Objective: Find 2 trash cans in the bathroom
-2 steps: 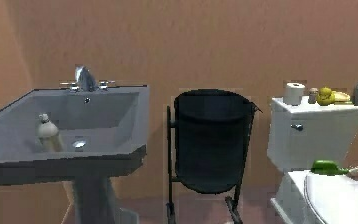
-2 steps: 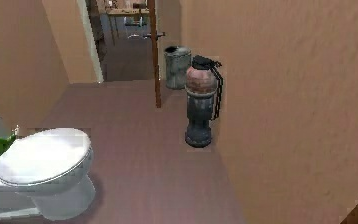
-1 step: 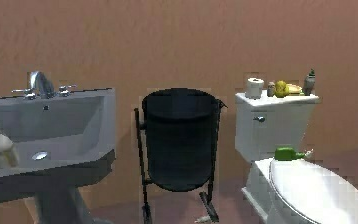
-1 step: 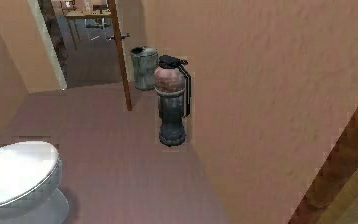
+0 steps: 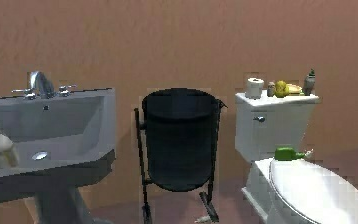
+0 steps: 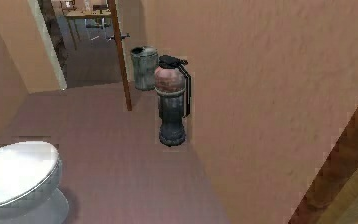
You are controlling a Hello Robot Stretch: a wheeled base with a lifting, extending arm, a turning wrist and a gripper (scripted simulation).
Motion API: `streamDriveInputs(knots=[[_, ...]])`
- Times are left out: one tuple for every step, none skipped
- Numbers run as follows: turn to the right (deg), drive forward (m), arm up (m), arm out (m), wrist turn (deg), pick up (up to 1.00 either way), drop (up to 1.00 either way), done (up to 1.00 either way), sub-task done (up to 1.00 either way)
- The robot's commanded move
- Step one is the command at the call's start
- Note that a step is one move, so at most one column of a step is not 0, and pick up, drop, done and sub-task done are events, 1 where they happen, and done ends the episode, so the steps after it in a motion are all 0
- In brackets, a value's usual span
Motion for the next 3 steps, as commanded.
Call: streamDriveInputs(knots=[[45.0,0.00,0.00,0.00,0.0,0.00,0.00,0.00,0.00],[27.0,0.00,0.00,0.00,0.0,0.00,0.00,0.00,0.00],[0.0,1.00,0.00,0.00,0.0,0.00,0.00,0.00,0.00]])
